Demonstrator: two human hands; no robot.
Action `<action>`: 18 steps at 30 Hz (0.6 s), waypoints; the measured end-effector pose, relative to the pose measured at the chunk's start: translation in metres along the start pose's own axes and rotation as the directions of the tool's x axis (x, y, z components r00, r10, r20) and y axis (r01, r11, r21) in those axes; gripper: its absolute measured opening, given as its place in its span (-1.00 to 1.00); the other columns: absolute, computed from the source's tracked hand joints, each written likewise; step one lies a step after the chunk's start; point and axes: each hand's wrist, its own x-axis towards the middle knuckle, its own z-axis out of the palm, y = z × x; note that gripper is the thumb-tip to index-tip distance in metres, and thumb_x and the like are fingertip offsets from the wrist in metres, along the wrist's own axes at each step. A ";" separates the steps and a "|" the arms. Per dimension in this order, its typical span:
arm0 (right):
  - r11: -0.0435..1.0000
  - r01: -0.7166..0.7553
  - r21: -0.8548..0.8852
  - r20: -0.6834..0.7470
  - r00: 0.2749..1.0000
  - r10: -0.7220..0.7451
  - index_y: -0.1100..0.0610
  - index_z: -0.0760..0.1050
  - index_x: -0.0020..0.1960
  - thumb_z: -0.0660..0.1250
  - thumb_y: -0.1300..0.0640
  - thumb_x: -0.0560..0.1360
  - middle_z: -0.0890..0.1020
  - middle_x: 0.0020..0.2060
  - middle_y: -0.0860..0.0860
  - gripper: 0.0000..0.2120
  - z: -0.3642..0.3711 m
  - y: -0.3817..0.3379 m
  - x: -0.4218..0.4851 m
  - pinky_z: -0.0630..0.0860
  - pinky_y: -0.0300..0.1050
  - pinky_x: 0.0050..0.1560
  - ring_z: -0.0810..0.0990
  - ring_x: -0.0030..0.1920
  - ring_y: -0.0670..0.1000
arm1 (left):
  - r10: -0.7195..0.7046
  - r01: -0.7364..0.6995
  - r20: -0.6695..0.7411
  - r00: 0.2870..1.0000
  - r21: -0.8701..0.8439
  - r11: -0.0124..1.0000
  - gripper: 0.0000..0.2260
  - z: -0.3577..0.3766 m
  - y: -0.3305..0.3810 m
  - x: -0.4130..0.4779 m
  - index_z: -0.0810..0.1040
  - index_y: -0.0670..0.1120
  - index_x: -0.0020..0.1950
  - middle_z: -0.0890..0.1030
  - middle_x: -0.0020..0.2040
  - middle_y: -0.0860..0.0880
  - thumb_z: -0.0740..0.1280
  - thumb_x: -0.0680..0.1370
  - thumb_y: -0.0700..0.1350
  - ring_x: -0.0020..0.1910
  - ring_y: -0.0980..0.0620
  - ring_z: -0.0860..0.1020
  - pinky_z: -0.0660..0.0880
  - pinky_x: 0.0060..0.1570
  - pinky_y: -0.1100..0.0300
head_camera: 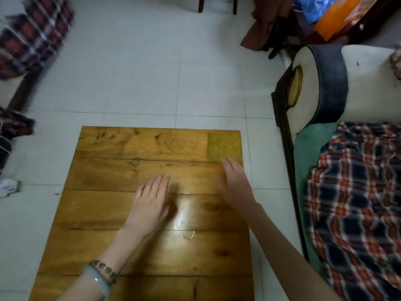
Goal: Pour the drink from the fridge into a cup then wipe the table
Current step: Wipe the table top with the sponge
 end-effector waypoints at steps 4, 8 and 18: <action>0.999 -0.045 0.028 0.067 0.997 0.043 0.26 0.31 0.40 0.35 0.18 0.46 0.36 0.39 0.20 -0.45 0.029 0.036 0.059 0.20 0.09 0.44 0.27 0.41 0.19 | -0.011 0.011 -0.044 0.999 0.009 1.000 -0.22 0.013 -0.022 0.043 0.27 -0.20 0.43 0.42 0.35 -0.19 0.52 0.31 -0.02 0.26 -0.17 0.43 0.42 0.20 -0.10; 0.996 -0.064 -0.058 0.102 0.992 0.070 0.25 0.28 0.43 0.30 0.09 0.51 0.30 0.43 0.18 -0.46 0.062 0.066 0.106 0.12 0.03 0.44 0.21 0.45 0.17 | 0.027 -0.027 -0.045 0.999 -0.011 1.000 -0.27 0.034 -0.027 0.077 0.25 -0.18 0.44 0.40 0.36 -0.17 0.48 0.36 -0.04 0.30 -0.13 0.37 0.29 0.28 -0.03; 0.944 -0.186 -0.272 0.132 0.965 0.228 -0.05 -0.03 0.53 -0.01 -0.36 0.50 -0.09 0.53 0.13 -0.29 0.146 0.120 0.165 -0.35 0.35 0.33 -0.19 0.51 0.19 | 0.028 -0.029 -0.006 1.000 -0.169 0.985 -0.38 0.112 -0.025 0.079 0.26 -0.16 0.46 0.42 0.35 -0.09 0.33 0.46 0.03 0.33 -0.01 0.31 0.22 0.32 0.07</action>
